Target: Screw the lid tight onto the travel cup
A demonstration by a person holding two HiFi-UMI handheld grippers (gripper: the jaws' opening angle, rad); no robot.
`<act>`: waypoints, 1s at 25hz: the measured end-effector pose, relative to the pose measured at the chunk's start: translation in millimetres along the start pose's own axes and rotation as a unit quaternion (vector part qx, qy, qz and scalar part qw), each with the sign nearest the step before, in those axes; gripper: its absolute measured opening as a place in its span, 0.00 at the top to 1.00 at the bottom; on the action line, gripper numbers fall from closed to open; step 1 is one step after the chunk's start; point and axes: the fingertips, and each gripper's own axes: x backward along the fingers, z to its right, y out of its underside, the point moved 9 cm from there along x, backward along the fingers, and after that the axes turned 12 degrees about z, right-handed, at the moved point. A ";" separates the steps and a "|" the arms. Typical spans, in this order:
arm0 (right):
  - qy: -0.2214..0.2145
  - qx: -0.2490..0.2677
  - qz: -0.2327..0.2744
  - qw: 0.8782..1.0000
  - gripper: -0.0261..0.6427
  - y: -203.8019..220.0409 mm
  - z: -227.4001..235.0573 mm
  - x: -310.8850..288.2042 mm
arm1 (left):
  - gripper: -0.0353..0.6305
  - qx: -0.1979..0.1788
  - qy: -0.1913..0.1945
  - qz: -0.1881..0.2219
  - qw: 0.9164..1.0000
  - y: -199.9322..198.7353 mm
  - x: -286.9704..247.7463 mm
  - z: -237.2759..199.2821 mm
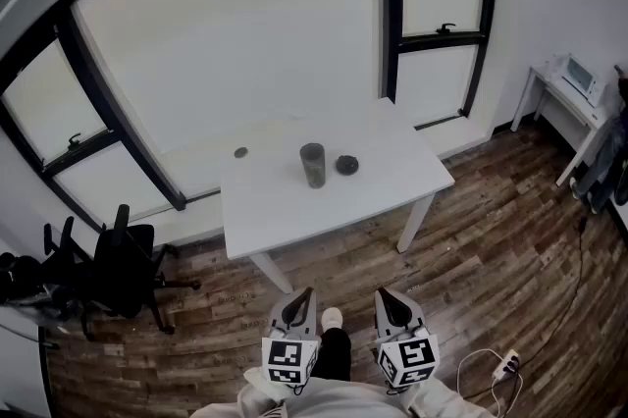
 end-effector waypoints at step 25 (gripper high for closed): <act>-0.016 0.008 -0.052 0.998 0.93 6.7 103.7 -404.7 | 0.94 0.013 -0.031 -0.025 0.999 12.5 -320.7 -241.0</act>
